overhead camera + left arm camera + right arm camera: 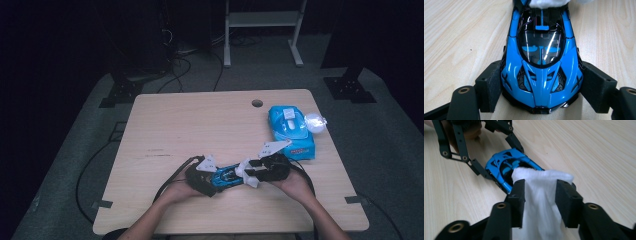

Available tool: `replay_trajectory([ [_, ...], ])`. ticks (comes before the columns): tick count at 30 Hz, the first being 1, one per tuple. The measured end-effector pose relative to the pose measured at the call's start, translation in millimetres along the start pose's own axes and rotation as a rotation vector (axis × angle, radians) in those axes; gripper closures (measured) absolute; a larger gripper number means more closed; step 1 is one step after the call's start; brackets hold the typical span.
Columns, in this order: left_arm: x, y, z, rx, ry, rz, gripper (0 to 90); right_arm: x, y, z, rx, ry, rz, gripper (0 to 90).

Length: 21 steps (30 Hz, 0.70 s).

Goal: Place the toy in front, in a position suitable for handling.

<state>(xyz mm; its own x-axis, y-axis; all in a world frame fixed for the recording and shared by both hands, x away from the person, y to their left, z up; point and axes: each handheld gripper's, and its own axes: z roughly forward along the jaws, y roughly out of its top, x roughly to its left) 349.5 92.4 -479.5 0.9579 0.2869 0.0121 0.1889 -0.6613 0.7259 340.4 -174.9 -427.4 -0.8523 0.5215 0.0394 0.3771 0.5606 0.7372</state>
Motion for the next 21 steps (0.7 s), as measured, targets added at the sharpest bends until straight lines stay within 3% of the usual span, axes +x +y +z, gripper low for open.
replay_trajectory([
  [2, -0.2, 0.0, 0.1, -0.001, -0.001, -0.003, 25.2, -1.0, 3.0, 7.5, -0.002, -0.010, -0.008, 53.3],
  [3, -0.2, 0.1, -0.1, 0.001, 0.001, -0.002, 25.2, -1.1, 6.0, 18.1, 0.006, -0.003, -0.013, 57.5],
  [4, -0.2, 0.1, -0.1, 0.001, 0.001, -0.002, 25.3, -1.1, 6.0, 18.1, 0.006, -0.003, -0.013, 57.5],
  [7, -0.2, -0.1, 0.0, -0.001, 0.000, -0.003, 25.3, -0.6, 4.4, 28.5, 0.037, -0.003, -0.022, 74.2],
  [10, 0.0, 0.0, 0.0, 0.000, -0.002, -0.004, 25.3, 1.2, 3.8, 21.7, 0.048, -0.039, -0.038, 78.3],
  [11, 0.0, -0.3, 0.1, -0.002, -0.001, -0.004, 25.3, 1.3, 1.0, 14.2, 0.052, -0.003, -0.030, 79.7],
  [15, 0.0, 0.5, 0.1, 0.004, 0.000, -0.004, 25.1, 3.2, -7.2, 13.5, 0.075, 0.003, -0.033, 80.8],
  [17, 1.7, 3.1, -0.8, 0.025, -0.017, -0.042, 21.4, 0.3, -15.1, 13.0, 0.032, 0.019, -0.005, 81.4],
  [19, 6.3, 2.7, -4.9, 0.008, -0.055, -0.089, 18.2, 0.7, -17.2, 12.6, 0.021, 0.016, -0.013, 81.7],
  [20, 6.3, 2.7, -4.9, 0.008, -0.055, -0.089, 18.0, 0.7, -17.2, 12.6, 0.021, 0.016, -0.013, 81.7],
  [21, 11.3, 1.1, -10.5, -0.018, -0.071, -0.123, 18.0, 1.4, -18.2, 12.4, 0.016, 0.014, -0.022, 81.9],
])
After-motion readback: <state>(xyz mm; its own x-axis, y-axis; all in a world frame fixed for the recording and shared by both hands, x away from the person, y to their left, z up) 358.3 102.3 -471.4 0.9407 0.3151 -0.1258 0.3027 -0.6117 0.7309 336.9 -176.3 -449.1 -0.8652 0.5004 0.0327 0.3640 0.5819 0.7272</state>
